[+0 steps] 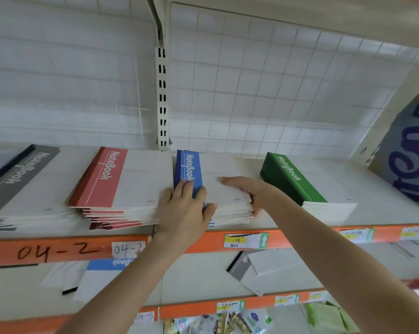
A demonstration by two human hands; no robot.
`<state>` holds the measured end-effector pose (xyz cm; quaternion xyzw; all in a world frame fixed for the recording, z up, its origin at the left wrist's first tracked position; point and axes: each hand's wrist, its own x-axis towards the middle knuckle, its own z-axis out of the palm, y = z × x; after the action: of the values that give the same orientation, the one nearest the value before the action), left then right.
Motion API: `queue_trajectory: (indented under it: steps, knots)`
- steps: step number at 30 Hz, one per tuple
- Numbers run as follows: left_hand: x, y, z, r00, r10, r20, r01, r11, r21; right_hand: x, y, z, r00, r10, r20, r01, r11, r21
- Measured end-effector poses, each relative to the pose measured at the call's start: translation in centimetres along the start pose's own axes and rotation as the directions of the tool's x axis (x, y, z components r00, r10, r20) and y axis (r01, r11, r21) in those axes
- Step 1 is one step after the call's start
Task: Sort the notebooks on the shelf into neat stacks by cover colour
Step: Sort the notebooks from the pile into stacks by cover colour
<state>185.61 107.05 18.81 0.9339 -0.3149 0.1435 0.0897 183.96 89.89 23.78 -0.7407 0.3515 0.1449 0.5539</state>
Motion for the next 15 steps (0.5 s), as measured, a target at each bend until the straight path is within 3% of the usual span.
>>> queue_trajectory:
  steps: [7, 10, 15]
  knots:
    - [0.0, -0.5, 0.1, 1.0, 0.03, -0.001, -0.03, 0.999, -0.01, 1.9, 0.1, 0.1, 1.0, -0.016, 0.014, 0.016, 1.0, 0.014]
    - [0.1, -0.5, 0.3, 1.0, 0.016, -0.011, -0.016, 1.0, -0.021, 1.4, 0.0, 0.3, 0.995, -0.089, 0.035, 0.086, 0.992, 0.09]
    - [0.0, -0.6, 0.2, 0.999, 0.054, 0.008, -0.054, 0.999, 0.002, 1.6, 0.3, 0.0, 0.99, -0.099, 0.097, 0.073, 0.968, 0.24]
